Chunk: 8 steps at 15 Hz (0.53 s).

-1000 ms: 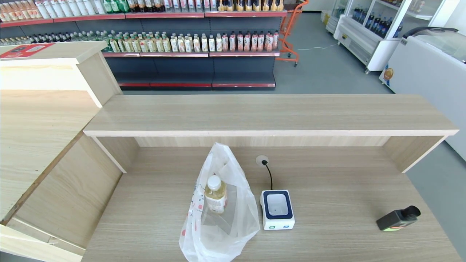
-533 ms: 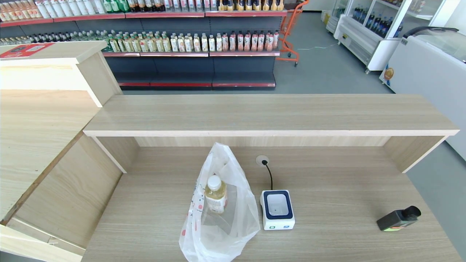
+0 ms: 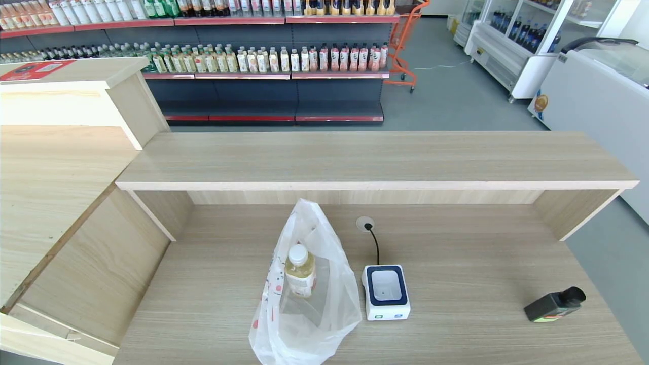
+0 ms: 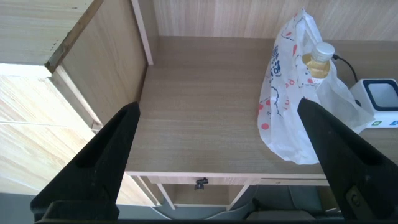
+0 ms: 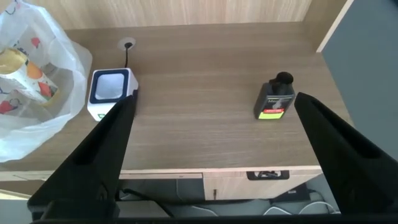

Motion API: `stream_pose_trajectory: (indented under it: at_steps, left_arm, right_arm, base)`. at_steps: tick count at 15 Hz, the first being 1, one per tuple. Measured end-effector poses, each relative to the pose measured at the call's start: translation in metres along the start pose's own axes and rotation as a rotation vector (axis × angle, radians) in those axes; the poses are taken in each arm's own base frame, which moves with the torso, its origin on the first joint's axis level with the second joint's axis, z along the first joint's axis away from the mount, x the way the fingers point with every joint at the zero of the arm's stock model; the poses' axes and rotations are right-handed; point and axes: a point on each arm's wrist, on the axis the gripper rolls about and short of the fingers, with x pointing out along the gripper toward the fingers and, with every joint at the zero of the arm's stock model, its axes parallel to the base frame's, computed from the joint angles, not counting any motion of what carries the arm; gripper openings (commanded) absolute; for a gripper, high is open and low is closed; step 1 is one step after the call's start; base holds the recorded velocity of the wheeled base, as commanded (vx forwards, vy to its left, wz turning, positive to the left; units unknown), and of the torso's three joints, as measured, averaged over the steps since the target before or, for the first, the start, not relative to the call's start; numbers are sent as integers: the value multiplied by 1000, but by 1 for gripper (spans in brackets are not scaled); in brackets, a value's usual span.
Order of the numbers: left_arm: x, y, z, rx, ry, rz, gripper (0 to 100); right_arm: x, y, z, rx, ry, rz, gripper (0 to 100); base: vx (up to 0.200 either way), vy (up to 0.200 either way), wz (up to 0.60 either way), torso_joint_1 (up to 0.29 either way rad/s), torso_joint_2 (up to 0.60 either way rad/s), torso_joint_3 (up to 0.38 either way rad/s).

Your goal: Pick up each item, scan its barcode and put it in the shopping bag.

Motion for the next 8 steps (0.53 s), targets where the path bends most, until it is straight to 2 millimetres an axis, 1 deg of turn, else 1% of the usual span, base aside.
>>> stream_pose_trajectory:
  at_steps: [6,8]
  left_arm:
    - [0,0,0,1,0,0,100]
    - [0,0,0,-1,0,0,100]
  right_arm:
    - [0,0,0,0,1,0,100]
    - [0,0,0,1,1,0,100]
  base:
    - [0,-200,0,7,3,1]
    - [0,0,0,0,0,0]
